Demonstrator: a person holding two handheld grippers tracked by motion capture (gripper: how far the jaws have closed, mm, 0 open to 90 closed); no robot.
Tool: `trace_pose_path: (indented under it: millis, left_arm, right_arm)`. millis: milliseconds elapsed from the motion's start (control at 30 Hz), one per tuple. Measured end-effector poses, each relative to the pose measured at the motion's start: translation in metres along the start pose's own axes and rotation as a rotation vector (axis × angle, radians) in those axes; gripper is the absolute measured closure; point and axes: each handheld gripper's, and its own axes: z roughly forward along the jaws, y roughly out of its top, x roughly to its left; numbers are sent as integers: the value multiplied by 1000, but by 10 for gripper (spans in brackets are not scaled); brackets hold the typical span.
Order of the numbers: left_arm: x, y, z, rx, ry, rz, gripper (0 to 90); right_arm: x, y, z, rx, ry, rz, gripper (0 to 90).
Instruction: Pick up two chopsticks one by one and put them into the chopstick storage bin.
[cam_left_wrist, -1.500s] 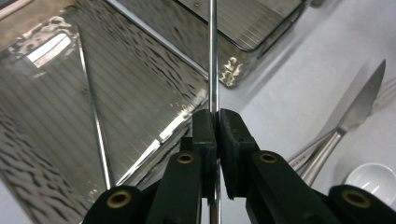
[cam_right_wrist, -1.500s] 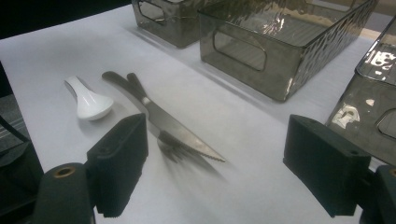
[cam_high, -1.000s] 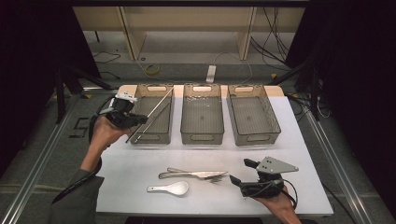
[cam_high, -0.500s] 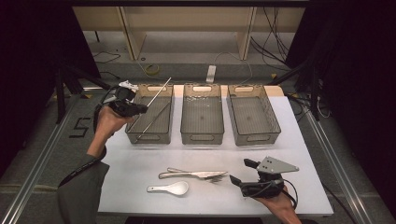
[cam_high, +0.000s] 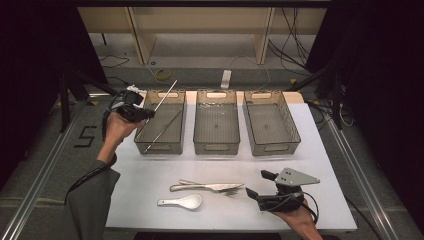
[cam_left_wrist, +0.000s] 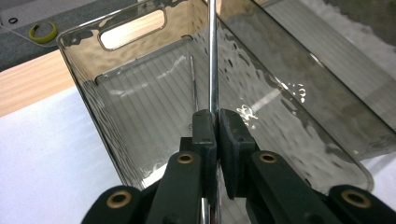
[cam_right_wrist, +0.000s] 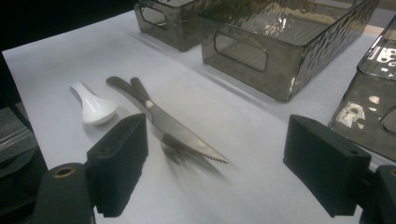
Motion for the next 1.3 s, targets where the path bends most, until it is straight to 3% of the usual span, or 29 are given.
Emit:
trace_pose_path:
  millis: [133, 233, 533, 700, 767, 900, 1067, 1200, 1300]
  left_arm:
    - [1, -2, 6, 7, 8, -7, 847]
    - [1, -6, 15, 27, 36, 10, 847]
    - [3, -11, 23, 44, 43, 6, 846]
    - [4, -15, 28, 37, 43, -22, 826]
    - [4, -14, 29, 45, 41, -35, 699]
    - [3, -14, 25, 31, 28, -50, 555]
    - [-2, -16, 15, 13, 5, -47, 443]
    - [-11, -21, 2, -15, -49, -54, 368]
    - [-21, -25, -3, -22, -60, -29, 340]
  right_arm:
    - [0, 0, 0, 1, -1, -2, 225]
    - [0, 0, 0, -3, -2, 0, 225]
    - [1, 0, 0, 0, -1, -2, 225]
    - [1, 0, 0, -1, 2, -4, 225]
    - [0, 0, 0, -1, 0, -6, 225]
    - [0, 0, 0, 1, -1, -5, 225]
    - [0, 0, -1, 0, -4, -2, 225]
    - [0, 0, -1, -1, -6, -2, 225]
    - [0, 0, 0, -1, -7, -3, 225]
